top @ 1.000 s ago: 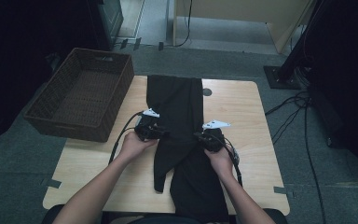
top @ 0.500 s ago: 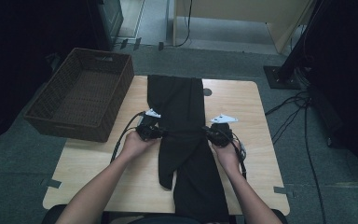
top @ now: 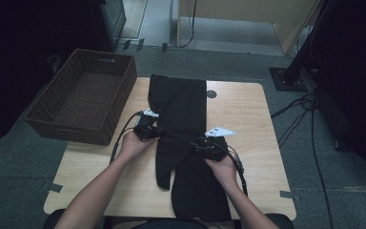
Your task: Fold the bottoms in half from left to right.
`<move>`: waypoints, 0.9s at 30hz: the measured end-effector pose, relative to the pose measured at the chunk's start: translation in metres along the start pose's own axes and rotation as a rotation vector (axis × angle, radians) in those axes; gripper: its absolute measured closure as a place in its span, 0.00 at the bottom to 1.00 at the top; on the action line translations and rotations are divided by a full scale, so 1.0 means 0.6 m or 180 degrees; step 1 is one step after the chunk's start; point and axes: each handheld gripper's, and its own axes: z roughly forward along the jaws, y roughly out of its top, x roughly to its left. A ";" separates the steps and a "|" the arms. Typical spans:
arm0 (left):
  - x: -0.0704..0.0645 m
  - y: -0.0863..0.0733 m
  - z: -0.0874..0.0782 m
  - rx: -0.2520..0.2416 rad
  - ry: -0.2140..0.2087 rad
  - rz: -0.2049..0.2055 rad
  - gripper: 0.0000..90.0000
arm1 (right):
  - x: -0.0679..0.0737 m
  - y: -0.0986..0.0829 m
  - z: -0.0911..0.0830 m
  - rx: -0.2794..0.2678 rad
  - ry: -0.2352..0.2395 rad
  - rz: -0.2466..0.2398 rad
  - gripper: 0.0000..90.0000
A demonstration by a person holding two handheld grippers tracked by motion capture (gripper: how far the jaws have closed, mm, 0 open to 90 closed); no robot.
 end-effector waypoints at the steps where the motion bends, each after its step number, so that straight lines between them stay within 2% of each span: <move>1: 0.002 0.000 0.000 -0.0018 0.0000 -0.0039 0.85 | 0.006 -0.001 0.005 -0.0005 0.0009 -0.0007 0.46; 3: 0.005 0.002 0.001 -0.0023 0.0017 -0.0059 0.85 | 0.015 -0.002 0.020 -0.0036 0.0052 -0.0030 0.41; 6: 0.006 0.003 0.001 -0.0015 0.0008 -0.0047 0.84 | 0.024 -0.002 0.047 0.0016 0.0055 -0.0017 0.40; 11: 0.005 0.002 0.001 -0.0038 -0.0009 -0.0070 0.83 | 0.029 -0.004 0.083 0.0092 0.0002 -0.0002 0.45; 14: 0.007 0.001 0.000 -0.0027 0.0005 -0.0047 0.83 | 0.032 -0.004 0.091 0.0034 -0.0041 -0.0043 0.50; 16: 0.008 0.001 -0.001 -0.0021 0.0010 -0.0049 0.83 | 0.037 -0.004 0.092 0.0042 -0.0109 -0.0122 0.59; 19: 0.009 0.000 -0.002 -0.0021 0.0018 -0.0036 0.84 | 0.049 -0.008 0.090 0.0084 -0.0177 -0.0354 0.83; 21: 0.009 -0.001 -0.003 -0.0027 0.0030 -0.0027 0.84 | 0.049 -0.008 0.085 0.0151 -0.0088 -0.0316 0.93; 24: 0.009 -0.001 -0.003 -0.0030 0.0037 -0.0014 0.85 | 0.044 0.003 0.069 0.0303 0.0065 -0.0297 0.97; 27: 0.010 -0.001 -0.003 -0.0021 0.0033 -0.0005 0.85 | 0.032 0.026 0.036 0.0192 0.0175 -0.0248 0.97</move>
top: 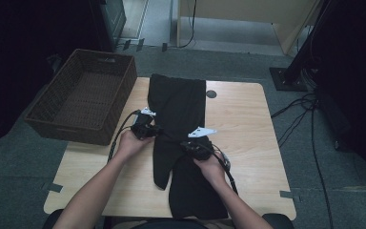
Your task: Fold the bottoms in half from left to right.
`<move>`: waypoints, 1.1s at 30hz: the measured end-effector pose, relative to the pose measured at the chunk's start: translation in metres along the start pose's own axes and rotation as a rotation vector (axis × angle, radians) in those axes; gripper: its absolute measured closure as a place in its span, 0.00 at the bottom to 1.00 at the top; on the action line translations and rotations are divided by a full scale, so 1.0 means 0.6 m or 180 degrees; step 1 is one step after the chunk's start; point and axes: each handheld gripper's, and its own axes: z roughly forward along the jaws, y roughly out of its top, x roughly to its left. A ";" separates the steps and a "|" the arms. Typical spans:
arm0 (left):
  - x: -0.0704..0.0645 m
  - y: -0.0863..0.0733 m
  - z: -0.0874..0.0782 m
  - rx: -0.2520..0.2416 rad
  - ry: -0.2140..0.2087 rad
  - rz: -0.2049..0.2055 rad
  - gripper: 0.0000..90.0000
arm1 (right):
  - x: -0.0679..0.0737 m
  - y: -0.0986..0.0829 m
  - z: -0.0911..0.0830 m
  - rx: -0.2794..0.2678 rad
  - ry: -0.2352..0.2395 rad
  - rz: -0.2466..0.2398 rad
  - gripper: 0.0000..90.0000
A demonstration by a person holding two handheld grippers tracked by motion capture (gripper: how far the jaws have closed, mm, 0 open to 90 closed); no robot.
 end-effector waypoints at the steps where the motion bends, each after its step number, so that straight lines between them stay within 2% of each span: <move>1: 0.000 0.000 0.000 -0.0001 0.0003 0.0000 0.85 | -0.007 0.008 -0.011 -0.0031 0.0015 0.0019 0.98; 3: -0.001 0.000 0.000 0.0005 0.0015 0.0005 0.85 | -0.024 0.022 -0.027 -0.0068 0.0003 0.0063 0.98; 5: -0.001 0.001 0.000 0.0004 0.0018 0.0001 0.85 | -0.043 0.031 -0.037 -0.0048 -0.0089 0.0068 0.98; 10: -0.001 0.001 0.000 0.0002 0.0015 0.0003 0.85 | -0.095 0.029 -0.038 -0.0020 -0.0231 0.0327 0.98; 11: -0.001 0.001 0.000 0.0003 0.0014 0.0007 0.85 | -0.101 0.027 -0.036 0.0021 -0.0246 0.0340 0.98; 14: -0.001 0.001 0.000 0.0003 0.0014 0.0007 0.85 | -0.116 0.020 -0.033 0.0044 -0.0415 0.0351 0.96; 17: -0.001 0.001 0.000 0.0004 0.0016 0.0005 0.85 | -0.124 0.014 -0.035 0.0037 -0.0467 0.0453 0.85; 20: -0.001 0.001 0.001 0.0002 0.0018 0.0002 0.85 | -0.120 0.010 -0.048 -0.0137 -0.0435 0.0546 0.75; 24: -0.002 0.001 0.000 0.0010 0.0031 -0.0007 0.85 | -0.093 0.011 -0.060 -0.0247 -0.0224 0.0530 0.71; 28: -0.001 0.001 0.001 0.0005 0.0012 -0.0046 0.85 | -0.056 -0.001 -0.044 -0.0175 -0.0056 0.0460 0.63; 33: -0.001 0.002 0.000 0.0012 0.0020 -0.0039 0.85 | -0.029 -0.017 -0.001 -0.0026 -0.0057 0.0364 0.49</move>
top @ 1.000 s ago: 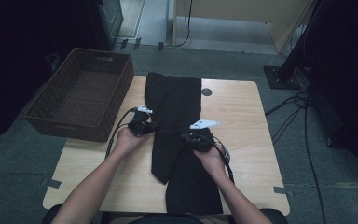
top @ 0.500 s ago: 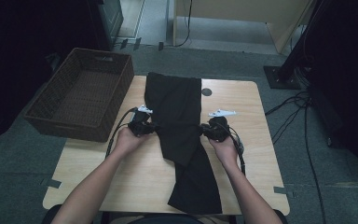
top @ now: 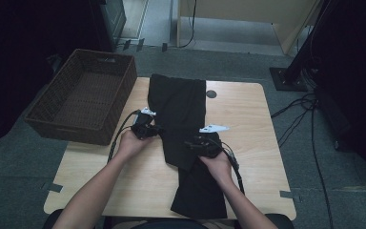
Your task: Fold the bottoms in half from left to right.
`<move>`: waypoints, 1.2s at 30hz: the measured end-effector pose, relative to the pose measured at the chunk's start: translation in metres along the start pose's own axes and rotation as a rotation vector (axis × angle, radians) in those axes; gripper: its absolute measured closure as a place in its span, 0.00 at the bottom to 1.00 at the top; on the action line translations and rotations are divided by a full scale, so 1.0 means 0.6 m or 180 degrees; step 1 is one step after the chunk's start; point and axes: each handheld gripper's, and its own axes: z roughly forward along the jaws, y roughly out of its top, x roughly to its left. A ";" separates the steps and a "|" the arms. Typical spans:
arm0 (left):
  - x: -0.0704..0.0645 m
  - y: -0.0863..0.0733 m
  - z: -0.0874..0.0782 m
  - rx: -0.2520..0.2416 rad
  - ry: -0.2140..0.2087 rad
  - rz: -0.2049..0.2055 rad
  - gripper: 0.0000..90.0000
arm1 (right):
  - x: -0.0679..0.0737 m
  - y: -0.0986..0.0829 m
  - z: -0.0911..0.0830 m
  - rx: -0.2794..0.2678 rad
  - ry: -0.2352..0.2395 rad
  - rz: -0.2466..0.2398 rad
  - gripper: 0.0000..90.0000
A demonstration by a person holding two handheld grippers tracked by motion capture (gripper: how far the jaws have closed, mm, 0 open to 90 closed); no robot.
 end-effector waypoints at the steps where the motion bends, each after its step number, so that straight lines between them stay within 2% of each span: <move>1: 0.000 0.000 0.000 -0.0004 -0.0004 -0.0010 0.85 | 0.004 -0.002 0.007 0.0016 0.0008 -0.0012 0.48; 6: 0.000 0.000 0.000 -0.0005 0.0003 0.0001 0.85 | 0.019 -0.010 0.037 0.0087 0.0028 -0.0093 0.45; 9: -0.001 -0.001 0.000 -0.0015 0.0010 0.0008 0.85 | 0.030 -0.021 0.047 -0.0029 -0.0072 -0.0228 0.48; 10: -0.001 -0.001 0.000 -0.0016 0.0010 0.0006 0.85 | 0.033 -0.024 0.048 -0.0071 -0.0125 -0.0250 0.51; 14: -0.001 -0.001 0.000 -0.0012 0.0013 0.0015 0.85 | 0.047 -0.028 0.048 -0.0062 -0.0365 -0.0411 0.67; 16: -0.001 -0.001 0.000 -0.0017 0.0007 0.0007 0.85 | 0.047 -0.028 0.048 -0.0067 -0.0388 -0.0428 0.79; 18: 0.000 -0.002 0.000 -0.0026 0.0001 0.0019 0.85 | 0.043 -0.028 0.046 -0.0073 -0.0345 -0.0378 0.93; 21: 0.001 -0.003 0.000 -0.0028 -0.0011 0.0022 0.85 | 0.035 -0.025 0.040 0.0009 -0.0210 -0.0261 0.98; 22: 0.001 -0.003 0.000 -0.0028 -0.0008 0.0025 0.85 | 0.033 -0.021 0.034 0.0073 -0.0151 -0.0243 0.98; 25: 0.002 -0.002 -0.001 -0.0024 0.0005 0.0035 0.85 | 0.027 -0.008 -0.001 -0.0057 0.0044 -0.0173 0.99; 27: 0.003 -0.003 -0.001 -0.0037 0.0005 0.0012 0.85 | 0.024 0.001 -0.029 -0.0126 0.0080 -0.0209 0.99; 29: 0.004 -0.003 -0.002 -0.0028 0.0015 0.0019 0.85 | 0.019 0.005 -0.055 -0.0123 0.0109 -0.0245 0.99; 34: 0.008 -0.002 -0.002 -0.0036 0.0051 -0.0005 0.85 | -0.011 -0.002 -0.103 -0.0063 0.0198 -0.0081 0.99; 36: 0.010 0.000 -0.002 -0.0036 0.0065 -0.0008 0.85 | -0.024 -0.010 -0.115 -0.0035 0.0149 -0.0076 0.99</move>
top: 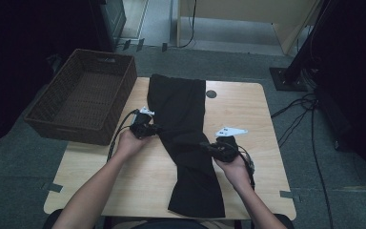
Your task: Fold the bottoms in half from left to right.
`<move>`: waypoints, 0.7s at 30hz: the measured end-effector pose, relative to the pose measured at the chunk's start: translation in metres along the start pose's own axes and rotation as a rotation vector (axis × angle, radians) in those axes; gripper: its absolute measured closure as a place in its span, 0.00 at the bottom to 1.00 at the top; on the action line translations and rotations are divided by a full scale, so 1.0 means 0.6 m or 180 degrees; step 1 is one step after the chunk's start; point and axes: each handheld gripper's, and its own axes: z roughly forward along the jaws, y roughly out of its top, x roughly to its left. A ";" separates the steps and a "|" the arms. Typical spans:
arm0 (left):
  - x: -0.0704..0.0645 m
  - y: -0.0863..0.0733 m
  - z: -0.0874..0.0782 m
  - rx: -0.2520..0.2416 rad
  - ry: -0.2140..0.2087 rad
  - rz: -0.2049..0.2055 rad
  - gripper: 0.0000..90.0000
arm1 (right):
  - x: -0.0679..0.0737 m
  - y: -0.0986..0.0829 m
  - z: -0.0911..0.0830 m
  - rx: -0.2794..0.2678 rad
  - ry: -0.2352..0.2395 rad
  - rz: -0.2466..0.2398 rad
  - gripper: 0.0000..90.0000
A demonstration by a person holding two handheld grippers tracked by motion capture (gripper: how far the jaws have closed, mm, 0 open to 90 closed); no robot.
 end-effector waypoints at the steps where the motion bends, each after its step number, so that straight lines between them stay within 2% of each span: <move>1: 0.001 0.001 0.000 0.0002 0.0012 -0.0001 0.85 | -0.006 -0.005 -0.003 0.0041 -0.0003 0.0028 0.99; 3: 0.003 0.004 0.001 0.0016 0.0036 0.0009 0.85 | -0.015 -0.018 -0.004 0.0177 0.0092 0.0121 0.99; 6: 0.006 0.006 0.003 -0.0009 0.0046 -0.0042 0.85 | -0.019 -0.036 0.000 0.0349 0.0168 0.0161 0.98; 7: 0.007 0.006 0.003 -0.0024 0.0042 -0.0072 0.85 | -0.020 -0.041 0.002 0.0373 0.0161 0.0158 0.95; 8: 0.008 0.006 0.003 -0.0021 0.0040 -0.0086 0.85 | -0.020 -0.043 0.004 0.0355 0.0128 0.0145 0.85; 9: 0.007 0.006 0.004 -0.0024 0.0045 -0.0090 0.85 | -0.019 -0.043 0.005 0.0260 0.0058 0.0123 0.78; 11: 0.005 0.006 0.003 -0.0003 0.0062 -0.0066 0.84 | -0.014 -0.036 0.002 0.0031 0.0087 0.0139 0.72; 13: 0.004 0.007 0.004 -0.0002 0.0066 -0.0075 0.83 | -0.002 -0.025 0.003 -0.0119 0.0112 0.0090 0.72; 15: 0.003 0.007 0.004 0.0003 0.0064 -0.0076 0.82 | 0.012 -0.014 0.014 -0.0126 0.0117 0.0007 0.76; 17: 0.002 0.008 0.004 0.0007 0.0062 -0.0075 0.82 | 0.024 -0.007 0.034 -0.0062 0.0128 -0.0071 0.79; 21: 0.003 0.010 0.003 0.0049 0.0058 -0.0072 0.81 | 0.056 -0.006 0.077 0.0039 0.0299 -0.0107 0.76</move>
